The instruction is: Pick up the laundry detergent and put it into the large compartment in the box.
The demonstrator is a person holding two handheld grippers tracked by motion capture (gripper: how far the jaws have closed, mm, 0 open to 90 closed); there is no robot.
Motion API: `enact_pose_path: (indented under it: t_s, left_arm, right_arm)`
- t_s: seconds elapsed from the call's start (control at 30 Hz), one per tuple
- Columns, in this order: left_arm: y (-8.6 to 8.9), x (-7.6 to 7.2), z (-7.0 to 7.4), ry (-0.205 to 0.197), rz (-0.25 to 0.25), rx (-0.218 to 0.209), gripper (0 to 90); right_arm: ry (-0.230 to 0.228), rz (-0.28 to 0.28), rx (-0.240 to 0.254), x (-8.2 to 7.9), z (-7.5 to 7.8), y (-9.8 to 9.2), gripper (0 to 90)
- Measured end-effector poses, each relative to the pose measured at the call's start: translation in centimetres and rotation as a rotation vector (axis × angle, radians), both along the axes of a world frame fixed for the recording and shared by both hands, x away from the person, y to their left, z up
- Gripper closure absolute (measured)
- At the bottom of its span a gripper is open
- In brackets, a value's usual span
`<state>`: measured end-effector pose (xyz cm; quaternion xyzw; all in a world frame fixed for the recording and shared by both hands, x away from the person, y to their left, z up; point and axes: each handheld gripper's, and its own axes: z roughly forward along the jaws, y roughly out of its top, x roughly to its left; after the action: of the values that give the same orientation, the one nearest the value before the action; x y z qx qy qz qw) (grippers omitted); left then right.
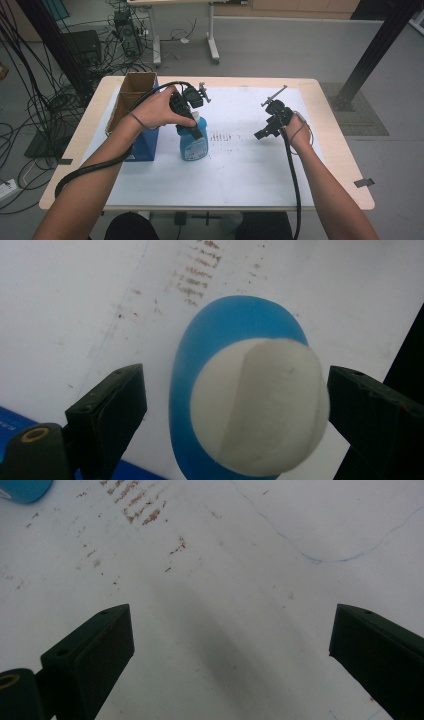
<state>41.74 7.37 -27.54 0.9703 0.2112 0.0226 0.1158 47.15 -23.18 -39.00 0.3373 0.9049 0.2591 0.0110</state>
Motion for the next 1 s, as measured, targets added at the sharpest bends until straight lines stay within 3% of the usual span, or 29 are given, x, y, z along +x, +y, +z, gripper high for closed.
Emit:
enact_pose_path:
  t_s: [1.0]
  left_arm:
    - [0.01,0.03,-0.25,0.002,0.001,0.001,10.9]
  right_arm:
    - [0.001,0.001,-0.001,0.04,-0.03,0.02,3.9]
